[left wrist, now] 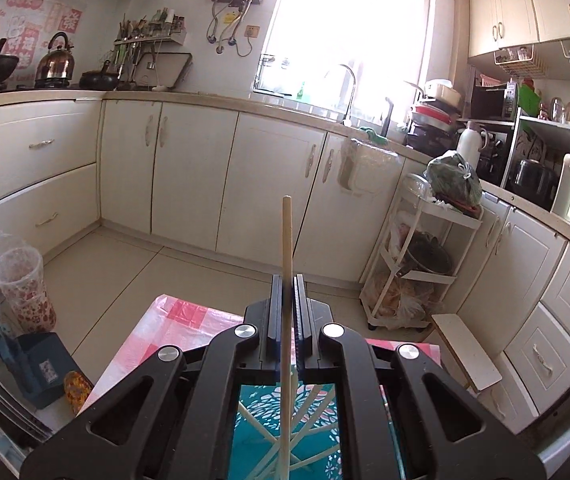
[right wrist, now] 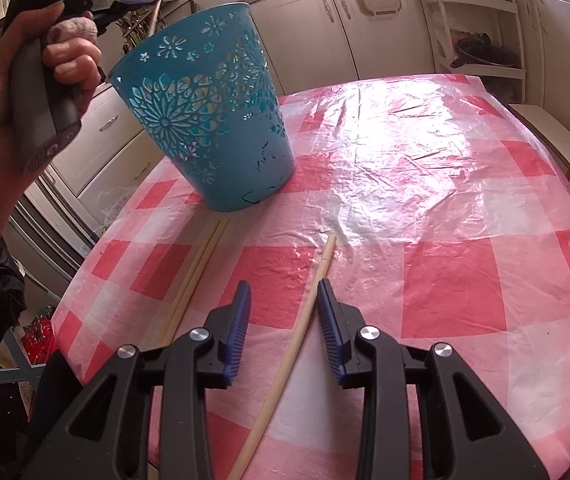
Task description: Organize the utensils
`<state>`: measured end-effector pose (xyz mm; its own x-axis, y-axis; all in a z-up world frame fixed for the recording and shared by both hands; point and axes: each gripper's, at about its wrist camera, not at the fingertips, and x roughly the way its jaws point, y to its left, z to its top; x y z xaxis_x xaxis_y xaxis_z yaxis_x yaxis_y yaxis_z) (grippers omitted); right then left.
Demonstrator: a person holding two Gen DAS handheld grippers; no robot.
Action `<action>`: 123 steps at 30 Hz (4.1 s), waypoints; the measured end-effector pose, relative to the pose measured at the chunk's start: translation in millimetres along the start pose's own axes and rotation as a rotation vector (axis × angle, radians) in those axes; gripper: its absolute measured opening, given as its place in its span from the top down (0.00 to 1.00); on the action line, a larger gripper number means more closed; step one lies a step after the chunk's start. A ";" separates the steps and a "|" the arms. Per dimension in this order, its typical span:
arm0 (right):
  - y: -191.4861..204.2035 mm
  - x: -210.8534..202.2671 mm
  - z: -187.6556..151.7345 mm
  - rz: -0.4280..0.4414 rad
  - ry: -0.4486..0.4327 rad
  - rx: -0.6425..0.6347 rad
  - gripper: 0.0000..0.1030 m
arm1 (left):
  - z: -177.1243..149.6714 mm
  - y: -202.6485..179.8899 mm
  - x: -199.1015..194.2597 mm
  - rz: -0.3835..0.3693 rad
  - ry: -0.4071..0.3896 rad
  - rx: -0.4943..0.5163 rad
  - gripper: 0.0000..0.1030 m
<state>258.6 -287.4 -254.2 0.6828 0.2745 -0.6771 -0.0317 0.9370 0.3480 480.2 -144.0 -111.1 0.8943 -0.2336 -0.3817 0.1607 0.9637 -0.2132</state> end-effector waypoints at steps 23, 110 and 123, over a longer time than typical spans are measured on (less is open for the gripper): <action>1.6 -4.2 -3.0 -0.065 0.015 -0.036 0.77 | -123.5 104.1 -128.1 0.201 0.249 0.007 0.28; 81.2 -19.1 137.8 -0.053 -0.493 -0.135 0.77 | -193.3 132.3 -136.1 0.143 0.437 0.009 0.28; 37.0 -31.3 12.2 -0.125 -0.193 -0.063 0.68 | -193.9 115.3 -146.9 0.146 0.443 0.043 0.25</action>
<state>245.0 -264.0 -212.2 0.8107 0.1145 -0.5742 0.0207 0.9745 0.2236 286.4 -23.8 -254.0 0.6461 -0.1192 -0.7539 0.0726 0.9929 -0.0948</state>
